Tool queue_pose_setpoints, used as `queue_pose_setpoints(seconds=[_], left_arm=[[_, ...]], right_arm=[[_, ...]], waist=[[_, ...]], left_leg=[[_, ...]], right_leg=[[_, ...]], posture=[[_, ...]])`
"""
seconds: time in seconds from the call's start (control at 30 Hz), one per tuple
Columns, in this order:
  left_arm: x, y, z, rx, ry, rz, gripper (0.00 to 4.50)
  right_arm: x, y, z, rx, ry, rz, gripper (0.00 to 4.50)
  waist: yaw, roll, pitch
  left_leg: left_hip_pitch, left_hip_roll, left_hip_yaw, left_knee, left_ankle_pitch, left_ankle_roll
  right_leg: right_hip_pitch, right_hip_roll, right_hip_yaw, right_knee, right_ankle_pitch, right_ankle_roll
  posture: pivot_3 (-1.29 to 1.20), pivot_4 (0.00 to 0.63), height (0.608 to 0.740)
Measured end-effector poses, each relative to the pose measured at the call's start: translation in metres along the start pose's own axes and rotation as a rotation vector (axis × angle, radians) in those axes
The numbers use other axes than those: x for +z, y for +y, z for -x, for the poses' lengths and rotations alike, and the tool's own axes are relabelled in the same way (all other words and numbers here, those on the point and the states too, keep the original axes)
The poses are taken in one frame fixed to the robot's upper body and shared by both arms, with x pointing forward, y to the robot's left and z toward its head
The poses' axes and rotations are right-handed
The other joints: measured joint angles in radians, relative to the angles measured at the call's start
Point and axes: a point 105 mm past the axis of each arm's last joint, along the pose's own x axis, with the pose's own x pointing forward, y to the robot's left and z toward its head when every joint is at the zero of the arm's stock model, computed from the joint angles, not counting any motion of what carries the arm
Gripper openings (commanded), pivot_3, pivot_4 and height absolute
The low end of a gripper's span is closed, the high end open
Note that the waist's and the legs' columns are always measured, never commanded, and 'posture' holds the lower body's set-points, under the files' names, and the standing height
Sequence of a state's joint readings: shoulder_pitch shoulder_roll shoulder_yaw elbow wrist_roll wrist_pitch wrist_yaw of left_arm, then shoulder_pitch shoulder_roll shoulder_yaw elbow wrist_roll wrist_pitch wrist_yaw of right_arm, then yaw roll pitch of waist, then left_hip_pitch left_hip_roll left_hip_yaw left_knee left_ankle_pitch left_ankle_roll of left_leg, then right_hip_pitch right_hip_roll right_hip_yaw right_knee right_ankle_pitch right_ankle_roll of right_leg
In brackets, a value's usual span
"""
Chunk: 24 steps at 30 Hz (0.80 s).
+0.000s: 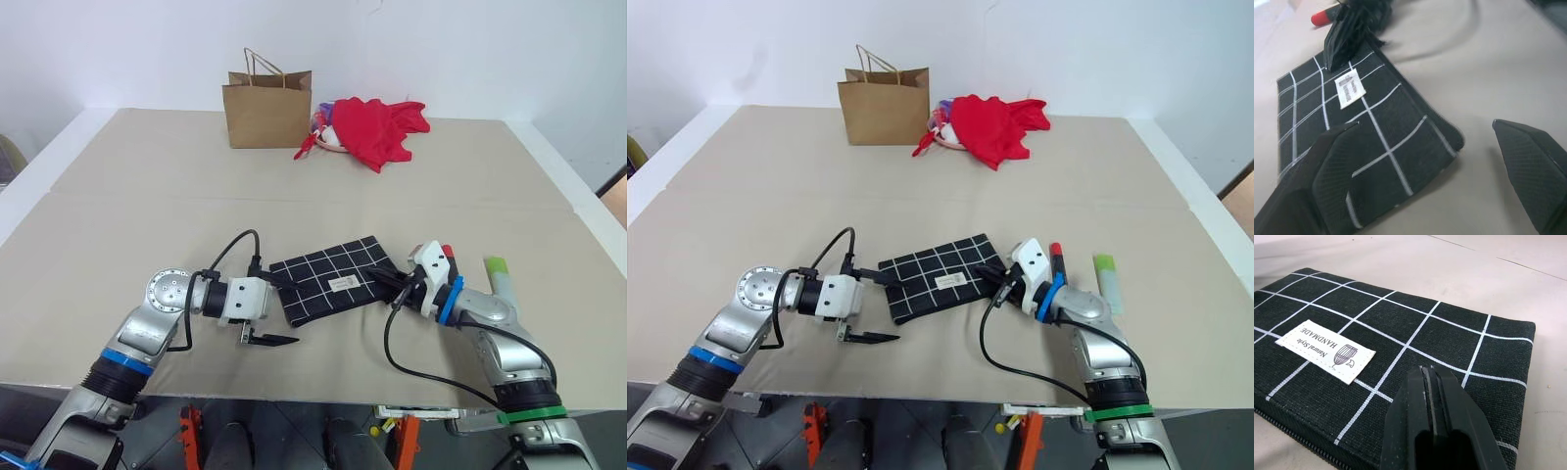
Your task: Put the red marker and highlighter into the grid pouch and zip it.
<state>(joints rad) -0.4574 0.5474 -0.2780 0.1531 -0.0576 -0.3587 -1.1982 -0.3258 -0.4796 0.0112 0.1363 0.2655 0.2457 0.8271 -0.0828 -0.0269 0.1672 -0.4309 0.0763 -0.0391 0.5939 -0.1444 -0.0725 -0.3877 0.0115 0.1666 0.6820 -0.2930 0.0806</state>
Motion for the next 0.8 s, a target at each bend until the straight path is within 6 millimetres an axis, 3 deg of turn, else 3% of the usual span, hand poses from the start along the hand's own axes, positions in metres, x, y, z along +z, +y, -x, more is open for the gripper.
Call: queue_pose_setpoints(seconds=[0.33, 0.53, 0.63, 0.77, 0.8], left_arm=[[0.006, -0.005, -0.027, 0.031, -0.033, -0.152, 4.5], [0.003, 0.014, -0.035, 0.079, 0.01, -0.258, 4.5], [-0.004, 0.026, -0.04, 0.104, 0.055, -0.294, 3.58], [-0.011, 0.025, -0.046, 0.101, 0.075, -0.295, 2.11], [-0.012, 0.024, -0.047, 0.098, 0.075, -0.287, 1.58]], right_arm=[[0.002, -0.002, 0.0, -0.014, -0.002, -0.009, 0.03], [0.001, -0.002, 0.0, -0.027, 0.002, -0.012, 0.03], [0.002, -0.001, 0.0, -0.024, 0.002, -0.013, 0.0], [0.002, 0.0, 0.0, -0.023, 0.001, -0.013, 0.0], [0.002, 0.0, 0.0, -0.023, 0.001, -0.013, 0.0]], waist=[[0.0, 0.0, 0.0], [0.001, 0.0, 0.0], [0.001, 0.0, 0.0], [0.001, 0.001, 0.0], [0.001, 0.001, 0.0]], left_leg=[[0.001, 0.0, 0.0, 0.0, 0.0, 0.0], [0.001, 0.0, 0.0, 0.002, 0.001, 0.0], [0.001, 0.0, -0.001, 0.002, 0.001, 0.0], [0.0, 0.0, 0.0, 0.002, 0.001, 0.0], [0.0, 0.0, -0.001, 0.002, 0.001, 0.0]], right_leg=[[0.001, 0.0, 0.0, 0.0, 0.0, 0.0], [0.002, 0.0, 0.0, 0.0, 0.001, 0.002], [0.002, 0.0, 0.0, 0.0, 0.001, 0.002], [0.002, 0.0, 0.0, 0.0, 0.001, 0.002], [0.002, 0.0, 0.0, 0.0, 0.001, 0.002]], posture=[[0.0, 0.15, 0.74], [0.0, 0.15, 0.74], [0.0, 0.15, 0.74], [0.0, 0.15, 0.74], [0.0, 0.15, 0.74]])
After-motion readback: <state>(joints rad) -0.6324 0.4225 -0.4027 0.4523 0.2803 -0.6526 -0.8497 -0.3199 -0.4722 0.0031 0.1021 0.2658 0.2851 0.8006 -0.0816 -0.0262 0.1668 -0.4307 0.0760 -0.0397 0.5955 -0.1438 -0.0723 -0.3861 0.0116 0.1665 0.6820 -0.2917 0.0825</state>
